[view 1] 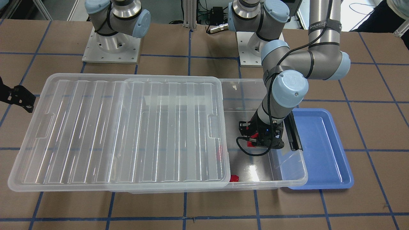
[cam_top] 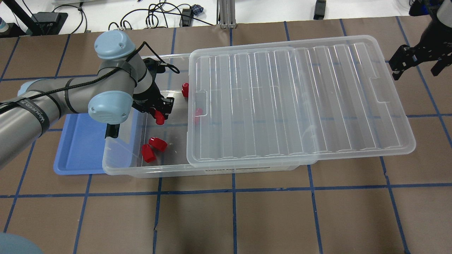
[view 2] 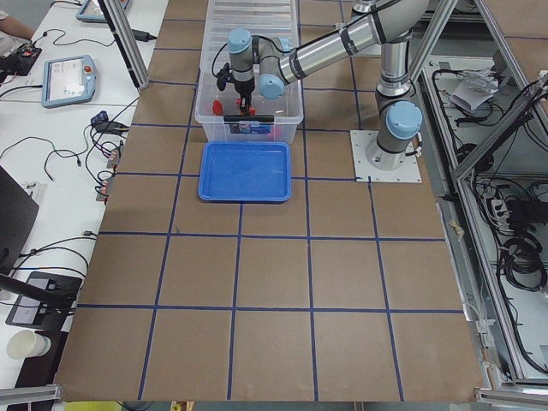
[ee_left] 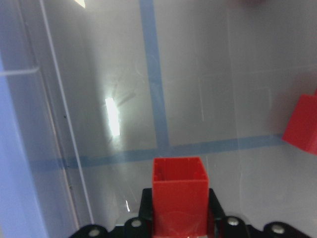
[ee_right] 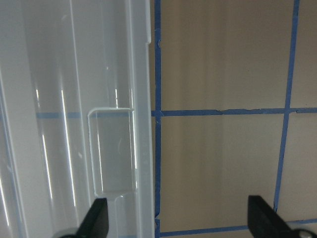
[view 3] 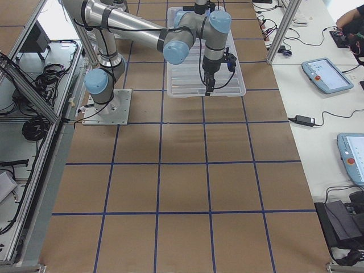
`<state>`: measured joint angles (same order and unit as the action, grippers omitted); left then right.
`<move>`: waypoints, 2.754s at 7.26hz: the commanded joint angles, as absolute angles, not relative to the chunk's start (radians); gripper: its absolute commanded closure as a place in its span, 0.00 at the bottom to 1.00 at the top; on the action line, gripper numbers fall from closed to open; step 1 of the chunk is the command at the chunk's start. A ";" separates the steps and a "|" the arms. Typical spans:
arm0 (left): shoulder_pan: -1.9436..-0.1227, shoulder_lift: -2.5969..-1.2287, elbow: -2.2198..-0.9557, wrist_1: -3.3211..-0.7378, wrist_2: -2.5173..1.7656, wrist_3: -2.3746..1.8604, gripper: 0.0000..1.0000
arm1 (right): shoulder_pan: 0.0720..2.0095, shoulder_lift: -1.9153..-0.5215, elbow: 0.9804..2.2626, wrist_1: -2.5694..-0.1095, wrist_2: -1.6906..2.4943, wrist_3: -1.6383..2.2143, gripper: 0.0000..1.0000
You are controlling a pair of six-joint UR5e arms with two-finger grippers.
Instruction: Place red block in blue tray from box
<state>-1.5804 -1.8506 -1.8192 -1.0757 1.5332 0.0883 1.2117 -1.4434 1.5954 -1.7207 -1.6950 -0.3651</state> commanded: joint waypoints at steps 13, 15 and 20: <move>-1.126 -1.848 -1.947 -0.979 1.542 0.499 1.00 | 1.066 -1.368 1.598 -1.738 -1.686 -0.522 0.00; -1.124 -1.864 -1.959 -0.974 1.560 0.499 0.90 | 1.071 -1.339 1.598 -1.733 -1.684 -0.518 0.00; -1.152 -1.803 -1.826 -1.128 1.618 0.486 0.00 | 1.094 -1.325 1.621 -1.749 -1.683 -0.522 0.00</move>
<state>-1.1426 -1.8315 -1.8896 -1.0350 1.6170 0.4882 1.0832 -1.3243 1.6117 -1.7385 -1.6824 -0.5207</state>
